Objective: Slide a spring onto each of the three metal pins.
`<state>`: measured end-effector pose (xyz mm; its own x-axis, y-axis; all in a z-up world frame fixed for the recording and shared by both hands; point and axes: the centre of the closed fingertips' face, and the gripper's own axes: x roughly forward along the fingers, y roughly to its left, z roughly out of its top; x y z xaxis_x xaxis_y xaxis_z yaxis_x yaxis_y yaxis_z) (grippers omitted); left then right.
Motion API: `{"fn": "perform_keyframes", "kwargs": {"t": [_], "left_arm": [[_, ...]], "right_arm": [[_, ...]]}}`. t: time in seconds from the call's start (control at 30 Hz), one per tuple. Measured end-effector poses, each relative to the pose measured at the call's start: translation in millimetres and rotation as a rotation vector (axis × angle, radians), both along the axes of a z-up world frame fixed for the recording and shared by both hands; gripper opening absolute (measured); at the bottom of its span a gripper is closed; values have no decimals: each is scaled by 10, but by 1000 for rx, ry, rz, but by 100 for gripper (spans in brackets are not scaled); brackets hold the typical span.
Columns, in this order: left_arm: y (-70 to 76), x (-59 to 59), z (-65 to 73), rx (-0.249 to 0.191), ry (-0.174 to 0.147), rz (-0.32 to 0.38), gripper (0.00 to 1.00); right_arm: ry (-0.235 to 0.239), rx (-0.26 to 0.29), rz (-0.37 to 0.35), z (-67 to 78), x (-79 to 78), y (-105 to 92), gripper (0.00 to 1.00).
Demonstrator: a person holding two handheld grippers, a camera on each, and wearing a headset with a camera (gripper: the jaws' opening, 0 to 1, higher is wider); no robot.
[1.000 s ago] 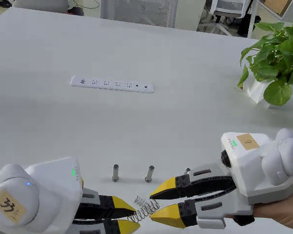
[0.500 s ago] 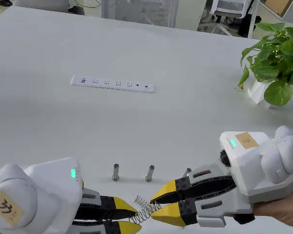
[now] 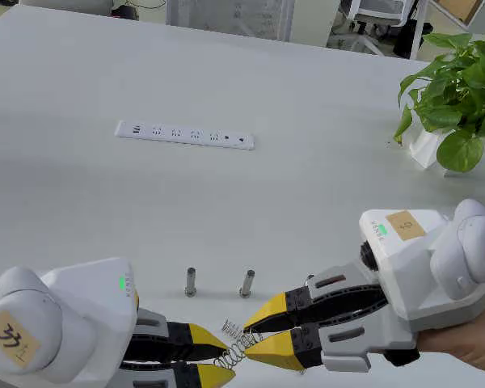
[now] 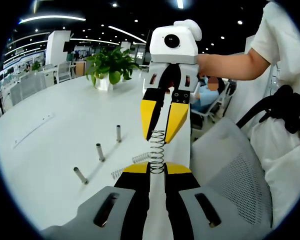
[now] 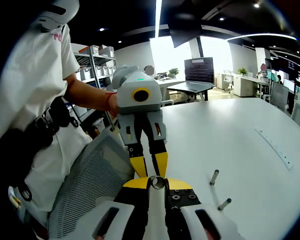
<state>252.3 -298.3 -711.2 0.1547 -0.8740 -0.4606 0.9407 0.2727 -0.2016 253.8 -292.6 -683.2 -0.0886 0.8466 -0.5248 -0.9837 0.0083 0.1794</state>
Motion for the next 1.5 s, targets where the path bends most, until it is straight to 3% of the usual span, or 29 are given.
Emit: {"fn": "perform_keyframes", "kwargs": {"t": [0.7,1.03,1.3,1.5], "left_arm": [[-40,-4,29,-23,-5,8,7],[-49,1,42,-41,-9,16,7],[-60,29,54,-55,-19,25,7],[-77,40,59,-59,-26,25,7]], "right_arm": [[-58,-49,61,59,-30,75,7],[-51,-88,93,70,-28,82,7],[-77,-191,174,69,-2,55,13],[-115,-293,295,23,-20,55,13]]}}
